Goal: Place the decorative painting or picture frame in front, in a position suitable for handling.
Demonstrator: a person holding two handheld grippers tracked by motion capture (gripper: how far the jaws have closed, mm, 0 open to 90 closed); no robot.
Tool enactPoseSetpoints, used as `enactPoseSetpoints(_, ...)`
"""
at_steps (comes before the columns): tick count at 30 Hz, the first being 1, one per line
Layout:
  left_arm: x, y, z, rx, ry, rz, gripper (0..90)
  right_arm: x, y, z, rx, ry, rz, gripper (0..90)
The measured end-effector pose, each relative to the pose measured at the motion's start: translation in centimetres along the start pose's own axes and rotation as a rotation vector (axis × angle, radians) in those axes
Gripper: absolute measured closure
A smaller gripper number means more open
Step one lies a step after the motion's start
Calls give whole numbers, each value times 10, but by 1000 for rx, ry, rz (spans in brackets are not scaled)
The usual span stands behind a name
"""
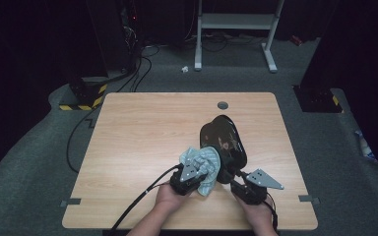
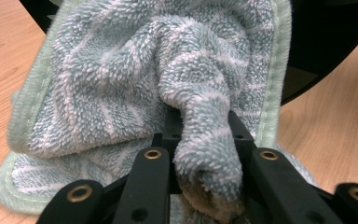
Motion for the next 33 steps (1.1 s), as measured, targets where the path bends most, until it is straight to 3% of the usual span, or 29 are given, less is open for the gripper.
enactPoseSetpoints(10,0,0,1,-6,-10,2,758,-6,-6,-3,-16,16,10,599)
enactPoseSetpoints(18,0,0,0,-1,-20,0,756,-11,-14,1,-45,45,-13,599)
enactPoseSetpoints(28,-1,0,-1,8,-25,-5,747,-17,-20,-3,-33,45,-40,546)
enactPoseSetpoints(33,-1,0,-1,5,-20,-8,744,-20,-26,-4,-41,45,-47,465)
Point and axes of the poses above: each handheld gripper's, and its own axes: x roughly forward along the jaws, y roughly out of its underside, z roughly to its left, the point moved 4 cm from there along x, roughly forward along the jaws, and after that the axes turned 1 degree about z, right-handed, at the moved point
